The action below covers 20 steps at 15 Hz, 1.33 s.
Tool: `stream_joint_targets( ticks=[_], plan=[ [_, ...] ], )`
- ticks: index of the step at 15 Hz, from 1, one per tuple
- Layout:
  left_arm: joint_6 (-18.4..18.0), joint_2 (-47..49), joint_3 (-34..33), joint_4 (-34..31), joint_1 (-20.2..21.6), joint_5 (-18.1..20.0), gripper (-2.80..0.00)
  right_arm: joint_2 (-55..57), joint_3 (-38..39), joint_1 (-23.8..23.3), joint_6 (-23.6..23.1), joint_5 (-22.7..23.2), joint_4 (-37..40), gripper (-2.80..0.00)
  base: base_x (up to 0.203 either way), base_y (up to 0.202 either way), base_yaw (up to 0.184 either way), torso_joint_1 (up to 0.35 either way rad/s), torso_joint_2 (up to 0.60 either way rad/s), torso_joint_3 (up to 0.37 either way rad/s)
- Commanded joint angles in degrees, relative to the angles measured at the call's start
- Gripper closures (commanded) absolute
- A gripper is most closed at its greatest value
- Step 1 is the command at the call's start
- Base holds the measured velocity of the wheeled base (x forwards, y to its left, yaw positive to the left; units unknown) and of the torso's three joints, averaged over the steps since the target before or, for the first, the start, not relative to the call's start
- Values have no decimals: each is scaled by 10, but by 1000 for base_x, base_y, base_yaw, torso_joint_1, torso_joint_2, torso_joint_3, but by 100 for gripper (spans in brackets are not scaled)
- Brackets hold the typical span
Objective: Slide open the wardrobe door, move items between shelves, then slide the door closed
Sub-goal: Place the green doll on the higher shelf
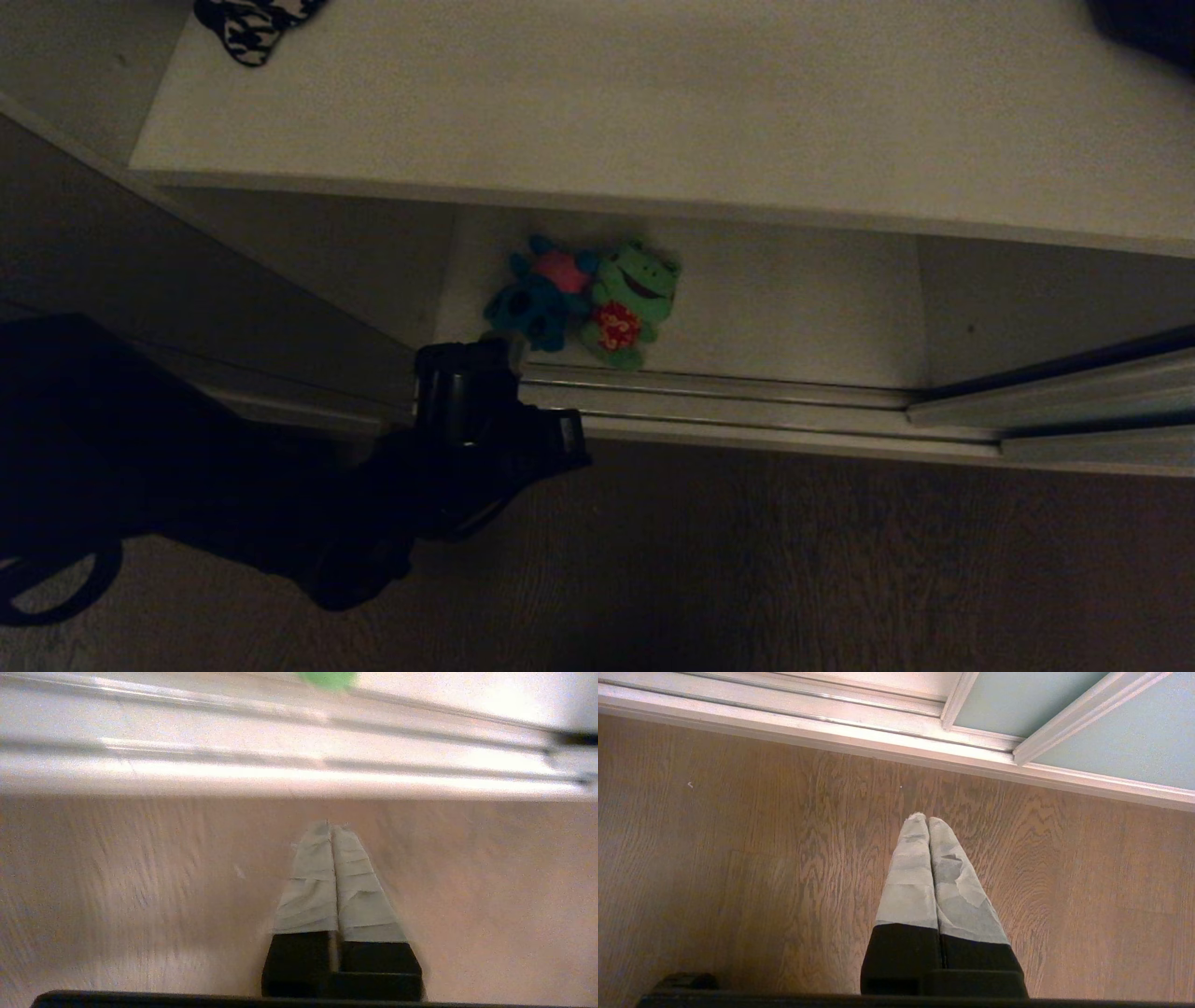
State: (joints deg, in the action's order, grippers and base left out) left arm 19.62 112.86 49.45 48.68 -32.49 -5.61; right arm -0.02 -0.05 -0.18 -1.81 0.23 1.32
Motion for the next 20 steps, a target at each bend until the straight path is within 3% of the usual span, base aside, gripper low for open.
stream_joint_targets(
  ticks=[1,4,13,20],
  plan=[
    [-24,42,16,34,1,-23,-280,-1,0,0,-1,0,0,0,0,0,0,0,0,0],
    [-32,55,29,92,3,-26,-280,-1,0,0,0,0,0,0,0,0,0,0,0,0],
    [-82,190,173,159,20,-23,-280,-1,0,0,0,0,0,0,0,0,0,0,0,0],
    [-109,269,291,167,47,-18,-280,-1,0,0,0,0,0,0,0,0,0,0,0,0]
  ],
)
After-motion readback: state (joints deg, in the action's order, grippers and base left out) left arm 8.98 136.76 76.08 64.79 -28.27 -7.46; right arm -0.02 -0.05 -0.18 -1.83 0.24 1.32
